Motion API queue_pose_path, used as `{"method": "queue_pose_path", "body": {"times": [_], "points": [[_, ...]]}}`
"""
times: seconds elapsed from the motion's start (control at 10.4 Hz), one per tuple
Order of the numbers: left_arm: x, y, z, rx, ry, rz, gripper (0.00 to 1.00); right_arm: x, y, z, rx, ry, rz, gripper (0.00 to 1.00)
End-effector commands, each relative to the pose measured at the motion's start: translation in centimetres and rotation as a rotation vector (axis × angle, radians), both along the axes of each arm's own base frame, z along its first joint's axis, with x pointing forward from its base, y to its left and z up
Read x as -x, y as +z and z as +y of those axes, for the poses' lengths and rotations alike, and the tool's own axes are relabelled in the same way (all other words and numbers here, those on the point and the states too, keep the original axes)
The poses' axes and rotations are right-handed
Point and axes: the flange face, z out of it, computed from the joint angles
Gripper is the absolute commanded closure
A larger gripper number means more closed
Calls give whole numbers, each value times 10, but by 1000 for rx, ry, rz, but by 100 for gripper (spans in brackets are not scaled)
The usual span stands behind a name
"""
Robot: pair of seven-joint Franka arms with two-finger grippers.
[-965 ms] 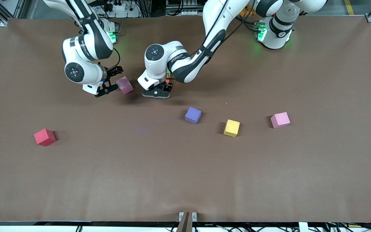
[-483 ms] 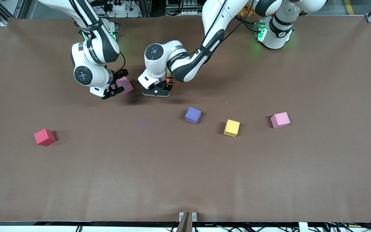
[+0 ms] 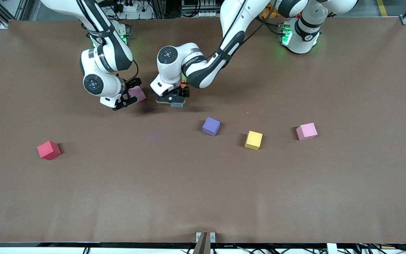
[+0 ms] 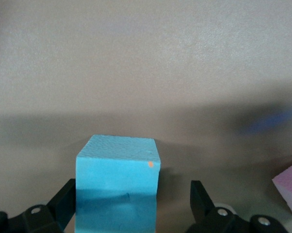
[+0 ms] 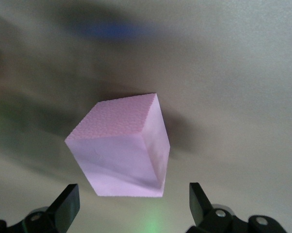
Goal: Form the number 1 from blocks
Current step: 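Place the cyan cube beside orange with the left gripper while right grasps mauve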
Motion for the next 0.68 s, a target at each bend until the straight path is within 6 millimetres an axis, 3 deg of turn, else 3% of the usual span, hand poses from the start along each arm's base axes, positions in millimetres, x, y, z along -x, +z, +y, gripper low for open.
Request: {"method": "queue_pose_path", "body": {"times": [0.0, 0.19, 0.39, 0.58], "points": [[-34, 35, 14, 21, 93, -32, 0, -1, -3, 6, -16, 11, -3, 0], [-70, 61, 41, -16, 195, -32, 0, 0, -8, 11, -17, 22, -17, 0], [-108, 84, 70, -36, 438, -61, 0, 0, -17, 14, -14, 27, -28, 0], [-130, 77, 100, -130, 726, -48, 0, 0, -23, 14, -11, 27, -31, 0]]}}
